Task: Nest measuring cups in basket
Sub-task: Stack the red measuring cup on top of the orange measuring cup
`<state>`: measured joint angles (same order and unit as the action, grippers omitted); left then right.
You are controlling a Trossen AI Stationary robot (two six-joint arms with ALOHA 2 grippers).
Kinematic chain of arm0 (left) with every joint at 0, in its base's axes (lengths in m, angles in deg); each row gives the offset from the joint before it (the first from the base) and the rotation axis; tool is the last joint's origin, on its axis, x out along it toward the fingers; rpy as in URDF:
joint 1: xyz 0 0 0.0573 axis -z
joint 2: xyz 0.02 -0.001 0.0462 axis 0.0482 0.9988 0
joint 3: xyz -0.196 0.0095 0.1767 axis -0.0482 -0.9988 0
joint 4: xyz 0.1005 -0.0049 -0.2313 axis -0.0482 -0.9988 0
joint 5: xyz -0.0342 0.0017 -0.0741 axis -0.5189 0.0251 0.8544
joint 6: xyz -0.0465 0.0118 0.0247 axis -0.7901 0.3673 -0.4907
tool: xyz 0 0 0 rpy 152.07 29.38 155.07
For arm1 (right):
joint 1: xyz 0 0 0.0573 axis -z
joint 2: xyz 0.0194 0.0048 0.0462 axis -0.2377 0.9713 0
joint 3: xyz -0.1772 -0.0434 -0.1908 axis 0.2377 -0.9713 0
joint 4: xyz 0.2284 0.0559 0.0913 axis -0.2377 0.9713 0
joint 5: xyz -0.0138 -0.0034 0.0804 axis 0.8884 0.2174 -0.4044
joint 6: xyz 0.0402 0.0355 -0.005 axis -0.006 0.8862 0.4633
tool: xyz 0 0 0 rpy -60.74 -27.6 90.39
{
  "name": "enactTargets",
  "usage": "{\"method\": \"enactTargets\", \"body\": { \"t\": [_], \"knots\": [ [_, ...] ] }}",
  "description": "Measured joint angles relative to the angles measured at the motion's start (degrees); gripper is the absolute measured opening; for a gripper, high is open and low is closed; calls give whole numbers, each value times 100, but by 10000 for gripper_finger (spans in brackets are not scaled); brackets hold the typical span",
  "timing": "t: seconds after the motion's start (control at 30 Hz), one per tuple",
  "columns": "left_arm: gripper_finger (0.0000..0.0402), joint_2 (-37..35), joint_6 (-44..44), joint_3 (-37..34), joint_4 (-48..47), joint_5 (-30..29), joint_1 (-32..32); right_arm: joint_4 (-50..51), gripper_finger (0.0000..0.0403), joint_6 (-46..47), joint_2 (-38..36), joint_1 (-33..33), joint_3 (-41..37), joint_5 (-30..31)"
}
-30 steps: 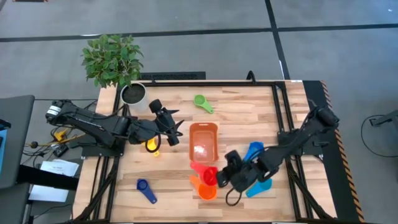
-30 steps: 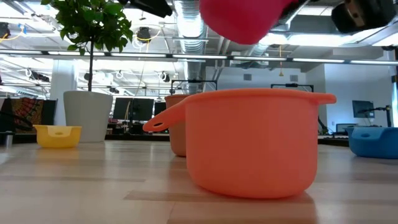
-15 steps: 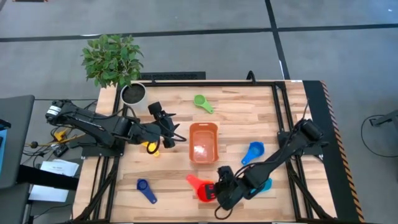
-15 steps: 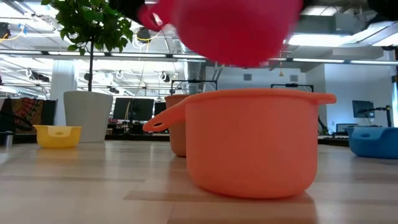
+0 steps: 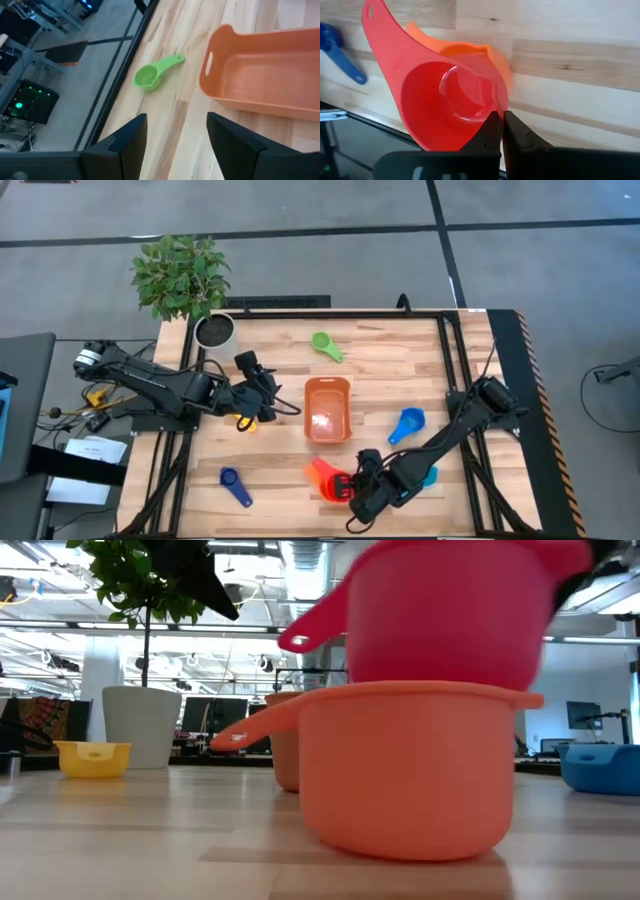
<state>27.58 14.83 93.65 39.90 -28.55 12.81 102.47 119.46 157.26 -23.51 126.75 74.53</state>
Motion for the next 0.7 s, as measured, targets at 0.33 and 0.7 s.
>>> {"method": "enactTargets", "body": {
  "t": [0.33,0.7],
  "knots": [
    [197,2,30,-14,-47,-66,0,-140,13,7,0,62,0,9],
    [197,2,-62,-14,-39,-262,0,-7,59,-137,0,72,-2,13]
  ]
}}
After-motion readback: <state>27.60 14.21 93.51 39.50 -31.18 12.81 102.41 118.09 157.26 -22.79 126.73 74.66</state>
